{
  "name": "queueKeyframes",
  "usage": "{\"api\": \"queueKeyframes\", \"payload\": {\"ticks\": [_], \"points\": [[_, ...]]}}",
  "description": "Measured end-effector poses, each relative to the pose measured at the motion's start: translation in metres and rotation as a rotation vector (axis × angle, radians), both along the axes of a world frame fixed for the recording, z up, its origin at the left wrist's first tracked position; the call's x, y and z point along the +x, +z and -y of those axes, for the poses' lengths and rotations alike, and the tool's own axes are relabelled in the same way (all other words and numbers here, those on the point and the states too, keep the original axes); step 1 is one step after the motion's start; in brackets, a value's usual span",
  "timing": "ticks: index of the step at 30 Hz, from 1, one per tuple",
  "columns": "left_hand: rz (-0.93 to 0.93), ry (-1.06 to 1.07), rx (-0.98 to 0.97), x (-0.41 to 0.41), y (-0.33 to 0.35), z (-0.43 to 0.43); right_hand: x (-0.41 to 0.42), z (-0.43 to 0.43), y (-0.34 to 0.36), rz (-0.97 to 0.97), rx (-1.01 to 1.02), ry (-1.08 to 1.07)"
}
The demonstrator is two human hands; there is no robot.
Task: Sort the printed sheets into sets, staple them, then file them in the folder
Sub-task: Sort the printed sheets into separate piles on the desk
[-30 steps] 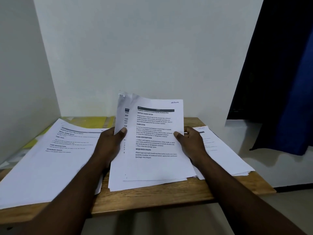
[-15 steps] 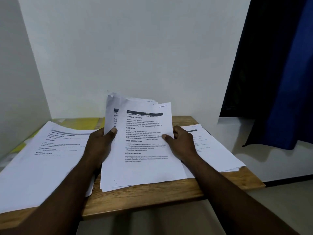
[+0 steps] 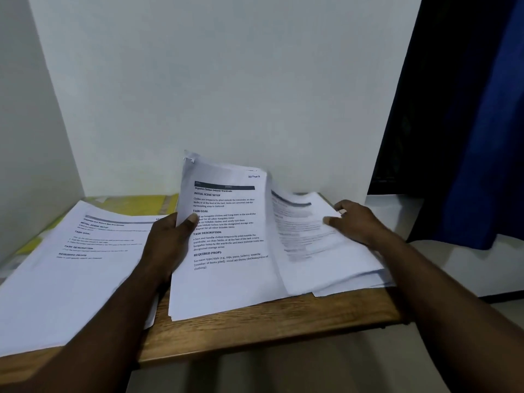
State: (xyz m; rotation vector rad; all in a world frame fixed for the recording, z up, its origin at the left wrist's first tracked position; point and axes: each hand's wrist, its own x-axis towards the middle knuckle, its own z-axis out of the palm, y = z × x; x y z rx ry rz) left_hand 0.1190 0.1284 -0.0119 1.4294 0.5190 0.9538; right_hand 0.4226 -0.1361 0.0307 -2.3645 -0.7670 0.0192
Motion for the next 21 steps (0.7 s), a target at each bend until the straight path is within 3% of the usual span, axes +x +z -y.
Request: {"api": "queueKeyframes", "payload": {"ticks": [5,17,20,21], "points": [[-0.012,0.009,0.017,-0.001,-0.002,-0.004,0.023,0.030,-0.016,0.118,-0.222,-0.131],[-0.017,0.002,0.044,-0.002,-0.001,-0.003,0.011,0.019,-0.034,0.323,-0.207,-0.335],[-0.010,-0.005,0.023,-0.001,-0.002,-0.005,-0.006,0.005,-0.025,0.461,-0.036,-0.242],[-0.012,-0.007,0.018,0.000,-0.001,-0.005,-0.015,-0.003,-0.020,0.425,0.084,-0.169]]}}
